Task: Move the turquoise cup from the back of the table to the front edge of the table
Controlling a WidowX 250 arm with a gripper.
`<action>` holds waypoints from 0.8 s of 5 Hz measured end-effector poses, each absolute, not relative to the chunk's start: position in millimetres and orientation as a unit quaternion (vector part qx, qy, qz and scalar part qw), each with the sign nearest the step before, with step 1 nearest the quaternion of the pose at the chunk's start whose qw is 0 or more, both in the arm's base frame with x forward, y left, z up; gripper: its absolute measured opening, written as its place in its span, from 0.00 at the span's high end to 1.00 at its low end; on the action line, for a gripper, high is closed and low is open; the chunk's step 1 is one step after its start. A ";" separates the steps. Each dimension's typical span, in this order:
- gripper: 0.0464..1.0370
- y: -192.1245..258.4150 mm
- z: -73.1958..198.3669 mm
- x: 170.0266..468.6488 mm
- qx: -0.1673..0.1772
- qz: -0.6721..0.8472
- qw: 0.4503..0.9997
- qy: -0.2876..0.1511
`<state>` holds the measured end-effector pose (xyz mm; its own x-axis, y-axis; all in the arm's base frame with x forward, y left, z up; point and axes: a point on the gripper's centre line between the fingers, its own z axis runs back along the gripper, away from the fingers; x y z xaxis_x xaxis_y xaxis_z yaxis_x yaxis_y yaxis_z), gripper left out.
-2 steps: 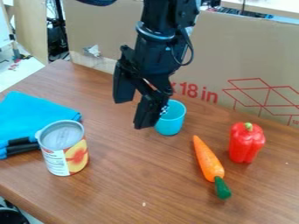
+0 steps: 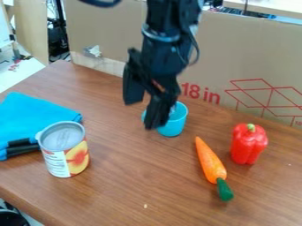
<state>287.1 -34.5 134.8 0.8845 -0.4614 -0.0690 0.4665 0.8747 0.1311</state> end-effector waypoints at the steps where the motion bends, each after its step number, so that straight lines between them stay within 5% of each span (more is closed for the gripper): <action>1: 0.04 -30.4 128.6 307.3 0.050 -0.239 0.970 -0.007; 4: 0.04 -36.7 86.0 356.2 0.011 -0.249 0.968 -0.029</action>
<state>356.2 -36.7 86.0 0.8745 -0.4824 0.0513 0.4811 0.8759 0.0364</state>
